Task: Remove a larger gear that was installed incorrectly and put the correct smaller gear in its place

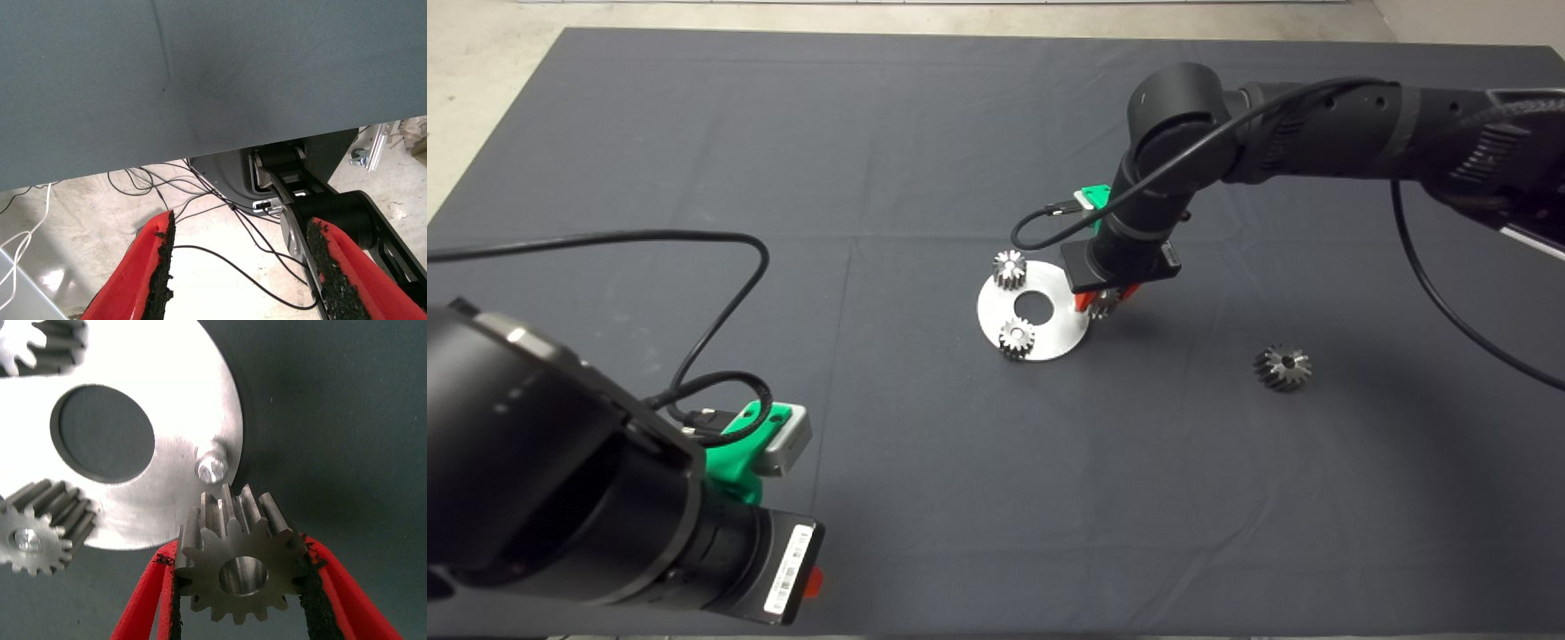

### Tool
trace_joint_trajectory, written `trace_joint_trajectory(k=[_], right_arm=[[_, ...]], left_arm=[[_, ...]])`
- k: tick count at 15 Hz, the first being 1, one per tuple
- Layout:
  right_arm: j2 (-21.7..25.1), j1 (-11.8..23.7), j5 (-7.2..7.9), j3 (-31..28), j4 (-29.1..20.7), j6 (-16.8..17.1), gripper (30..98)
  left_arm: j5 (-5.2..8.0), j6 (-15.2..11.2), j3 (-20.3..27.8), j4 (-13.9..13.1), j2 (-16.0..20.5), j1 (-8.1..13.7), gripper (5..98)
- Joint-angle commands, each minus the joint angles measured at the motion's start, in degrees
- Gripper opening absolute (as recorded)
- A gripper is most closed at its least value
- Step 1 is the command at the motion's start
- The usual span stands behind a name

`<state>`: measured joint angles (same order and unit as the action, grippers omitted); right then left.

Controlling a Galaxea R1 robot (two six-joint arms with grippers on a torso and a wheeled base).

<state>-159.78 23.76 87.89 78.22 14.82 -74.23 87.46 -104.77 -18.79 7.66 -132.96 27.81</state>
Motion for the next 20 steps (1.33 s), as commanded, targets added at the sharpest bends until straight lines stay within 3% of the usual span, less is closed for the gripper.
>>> trace_joint_trajectory(k=[1,20], right_arm=[[-3.34,1.38,-0.09,4.30,3.44,0.40,36.4],[-4.45,0.68,0.52,5.53,3.72,0.31,36.4]], left_arm=[[1.93,-0.35,0.61,0.43,0.20,0.50,49.3],[1.93,-0.97,0.78,0.43,0.11,0.23,49.3]])
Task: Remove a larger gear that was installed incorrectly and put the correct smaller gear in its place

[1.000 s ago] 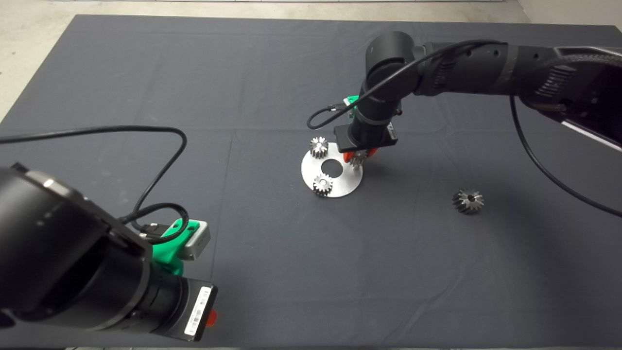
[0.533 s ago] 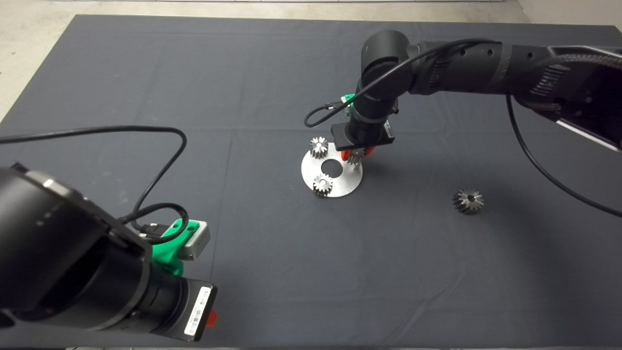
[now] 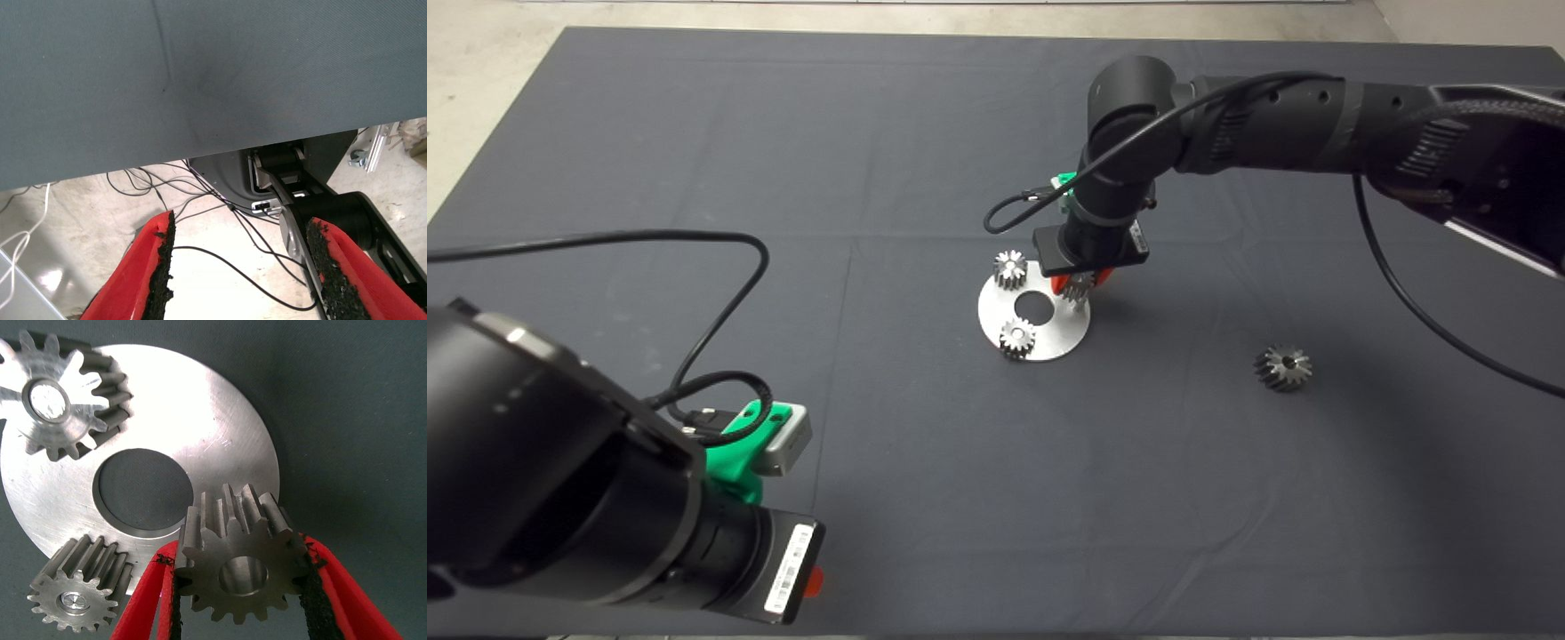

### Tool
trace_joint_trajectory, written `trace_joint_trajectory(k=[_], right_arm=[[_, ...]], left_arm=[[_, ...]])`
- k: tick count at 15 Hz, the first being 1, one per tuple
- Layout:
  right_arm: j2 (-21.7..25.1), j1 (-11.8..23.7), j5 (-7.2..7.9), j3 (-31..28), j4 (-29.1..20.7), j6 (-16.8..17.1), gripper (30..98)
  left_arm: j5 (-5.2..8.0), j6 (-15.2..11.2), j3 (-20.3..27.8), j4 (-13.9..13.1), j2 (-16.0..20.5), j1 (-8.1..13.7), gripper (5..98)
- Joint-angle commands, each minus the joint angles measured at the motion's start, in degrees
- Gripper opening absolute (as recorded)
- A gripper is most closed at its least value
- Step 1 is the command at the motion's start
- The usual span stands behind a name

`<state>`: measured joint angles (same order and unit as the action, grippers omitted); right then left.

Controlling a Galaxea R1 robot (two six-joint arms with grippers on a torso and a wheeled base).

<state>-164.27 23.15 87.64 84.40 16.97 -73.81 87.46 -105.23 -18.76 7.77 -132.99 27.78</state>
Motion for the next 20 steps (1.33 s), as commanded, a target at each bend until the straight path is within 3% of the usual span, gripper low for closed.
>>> trace_joint_trajectory(k=[1,20], right_arm=[[0.21,1.29,0.87,-0.65,1.58,-0.10,36.4],[0.65,0.94,1.92,-0.74,2.10,-0.19,36.4]], left_arm=[[1.93,-0.50,0.76,0.32,0.13,0.26,49.3],[1.93,-0.59,0.67,0.41,-0.04,0.17,49.3]])
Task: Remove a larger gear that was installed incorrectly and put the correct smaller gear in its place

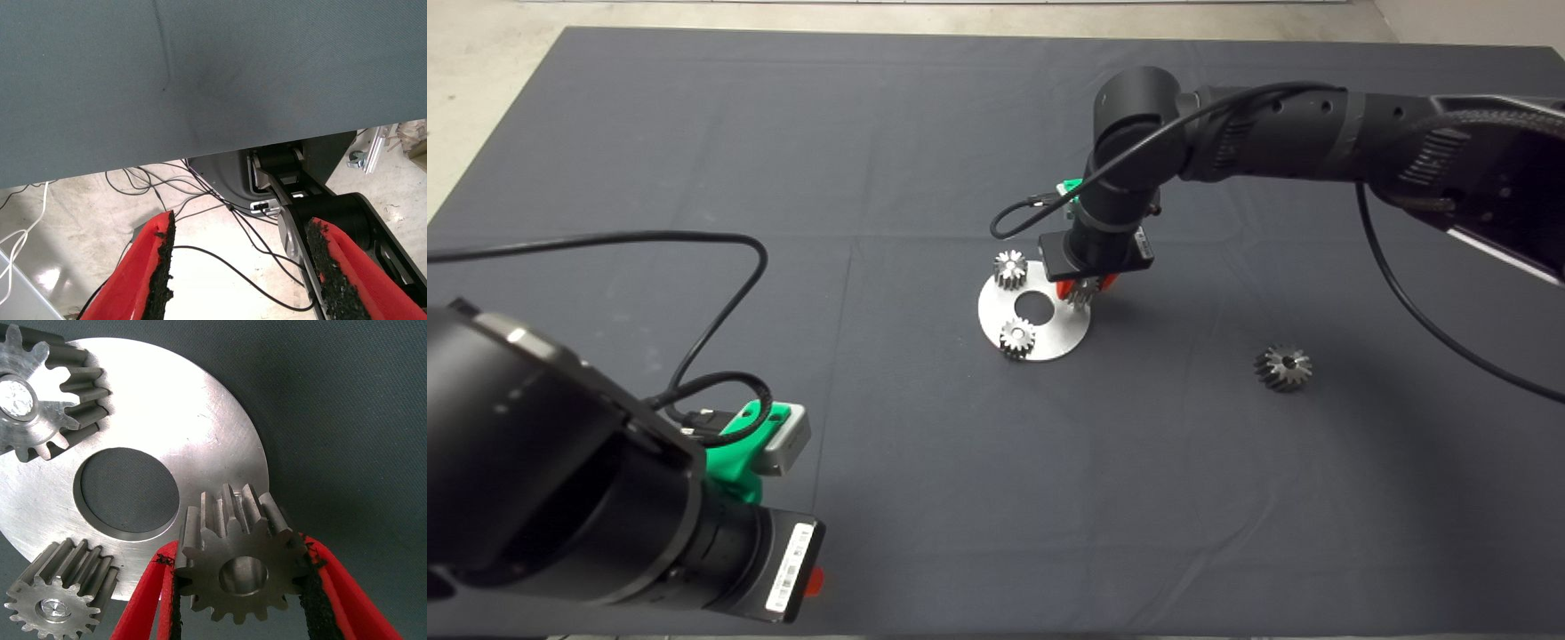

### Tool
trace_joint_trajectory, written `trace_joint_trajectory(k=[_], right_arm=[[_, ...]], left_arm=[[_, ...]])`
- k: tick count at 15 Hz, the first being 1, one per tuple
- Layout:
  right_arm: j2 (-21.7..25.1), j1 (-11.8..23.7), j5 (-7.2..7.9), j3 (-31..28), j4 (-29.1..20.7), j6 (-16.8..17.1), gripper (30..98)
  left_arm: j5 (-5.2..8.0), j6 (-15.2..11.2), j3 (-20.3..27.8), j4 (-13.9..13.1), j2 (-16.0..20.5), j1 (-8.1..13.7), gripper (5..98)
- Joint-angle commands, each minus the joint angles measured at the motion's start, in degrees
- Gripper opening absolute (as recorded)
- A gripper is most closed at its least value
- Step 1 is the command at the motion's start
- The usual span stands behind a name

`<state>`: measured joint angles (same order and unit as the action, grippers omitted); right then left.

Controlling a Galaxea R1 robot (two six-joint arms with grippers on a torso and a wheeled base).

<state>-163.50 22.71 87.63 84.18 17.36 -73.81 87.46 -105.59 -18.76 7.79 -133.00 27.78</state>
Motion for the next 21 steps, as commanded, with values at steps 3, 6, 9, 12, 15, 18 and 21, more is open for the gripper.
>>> trace_joint_trajectory(k=[3,6,9,12,15,18,21], right_arm=[[-0.12,1.11,1.93,-0.74,1.71,-0.28,36.4],[0.08,0.73,2.02,-0.78,1.71,-0.28,36.4],[2.12,-0.56,2.02,-2.67,1.71,-0.54,36.4],[3.31,-0.56,2.28,-4.04,1.71,-0.60,36.4],[3.75,-0.56,2.37,-4.04,2.31,-0.45,36.4],[3.50,-0.72,2.37,-4.04,2.94,-0.45,36.4],[2.88,-1.00,2.37,-4.04,2.94,-0.28,36.4]], left_arm=[[1.93,-0.31,0.95,0.38,0.06,0.17,49.3],[1.93,-0.31,0.85,0.38,0.03,-0.21,49.3],[1.93,-0.31,0.67,0.38,-0.03,-0.53,49.3],[1.93,-0.31,0.67,0.97,-0.29,-0.86,49.3],[1.93,-0.31,0.50,2.14,-0.89,-1.94,49.3],[1.93,-0.31,0.41,2.23,-0.91,-1.94,49.3],[1.93,-0.31,0.41,2.32,-0.82,-2.74,49.3]])
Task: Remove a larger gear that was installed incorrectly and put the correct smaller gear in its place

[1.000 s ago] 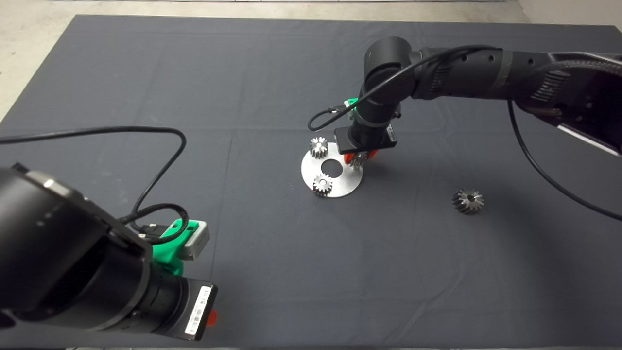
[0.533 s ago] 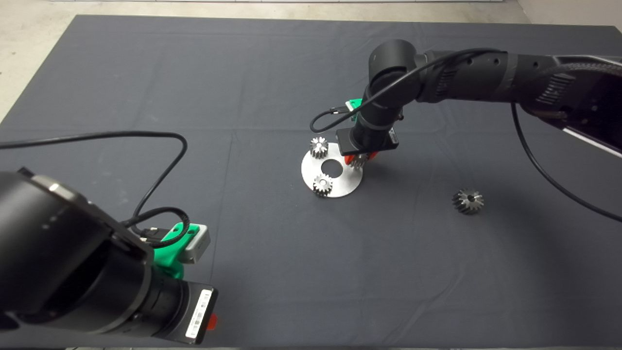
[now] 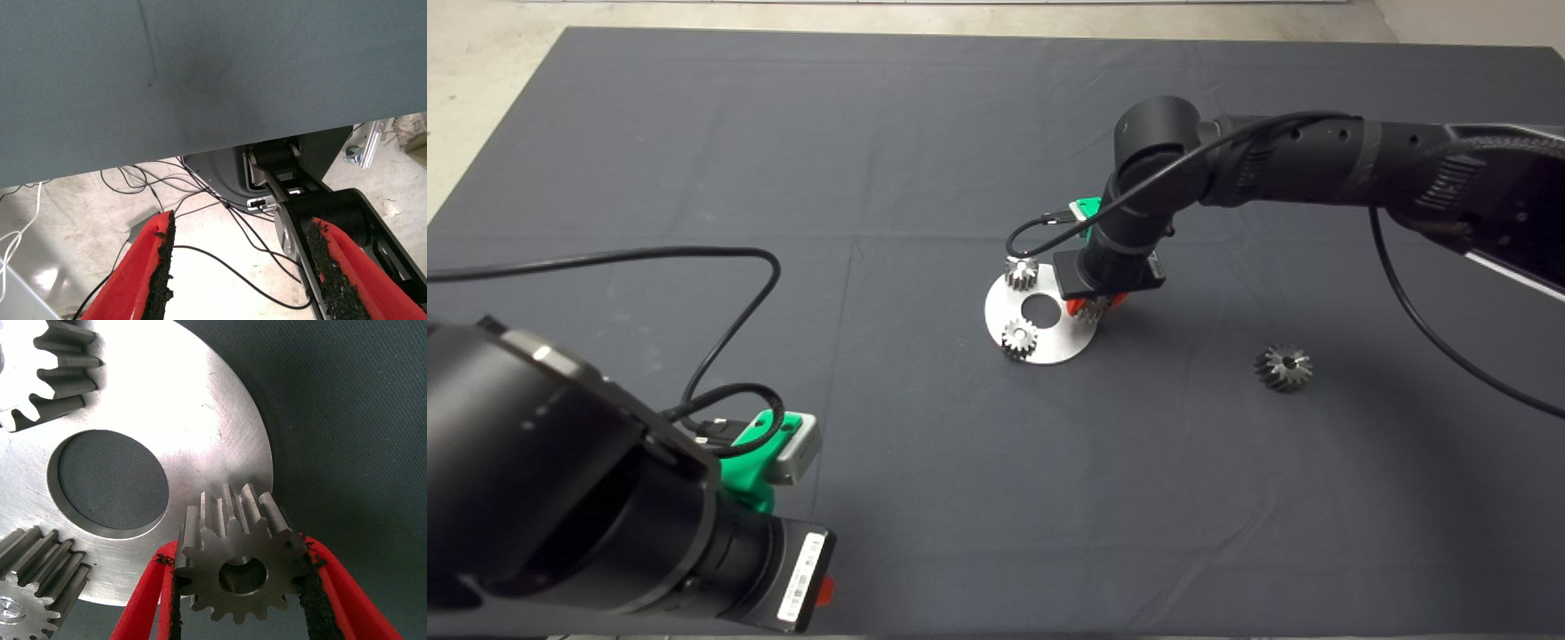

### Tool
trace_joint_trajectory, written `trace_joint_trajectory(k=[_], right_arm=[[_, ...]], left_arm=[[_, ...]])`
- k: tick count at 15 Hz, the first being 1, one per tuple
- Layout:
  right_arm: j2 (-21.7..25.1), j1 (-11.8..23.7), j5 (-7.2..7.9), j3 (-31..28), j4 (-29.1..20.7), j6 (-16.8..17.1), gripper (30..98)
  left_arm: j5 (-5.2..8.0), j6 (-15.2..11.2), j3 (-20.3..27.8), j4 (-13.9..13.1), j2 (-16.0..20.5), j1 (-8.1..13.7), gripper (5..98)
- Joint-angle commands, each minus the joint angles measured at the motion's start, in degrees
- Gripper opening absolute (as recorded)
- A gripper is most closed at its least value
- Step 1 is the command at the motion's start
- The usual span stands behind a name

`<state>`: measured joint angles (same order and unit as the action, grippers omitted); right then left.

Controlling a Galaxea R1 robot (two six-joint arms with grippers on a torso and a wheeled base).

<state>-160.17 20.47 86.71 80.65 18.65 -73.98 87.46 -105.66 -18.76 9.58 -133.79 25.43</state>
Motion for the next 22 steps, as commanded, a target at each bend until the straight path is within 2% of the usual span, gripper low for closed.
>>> trace_joint_trajectory(k=[1,14,22], right_arm=[[-0.46,1.24,3.25,-0.60,1.62,-0.11,36.4],[-0.63,0.37,3.29,-0.60,1.59,-0.28,37.1],[-0.72,0.45,3.29,-0.60,1.65,0.16,44.1]], left_arm=[[1.93,-0.25,0.41,0.61,-0.03,-0.55,49.3],[1.93,-0.25,0.32,0.73,-0.03,-0.82,49.3],[1.93,-0.18,0.22,0.79,-0.12,-0.82,49.3]])
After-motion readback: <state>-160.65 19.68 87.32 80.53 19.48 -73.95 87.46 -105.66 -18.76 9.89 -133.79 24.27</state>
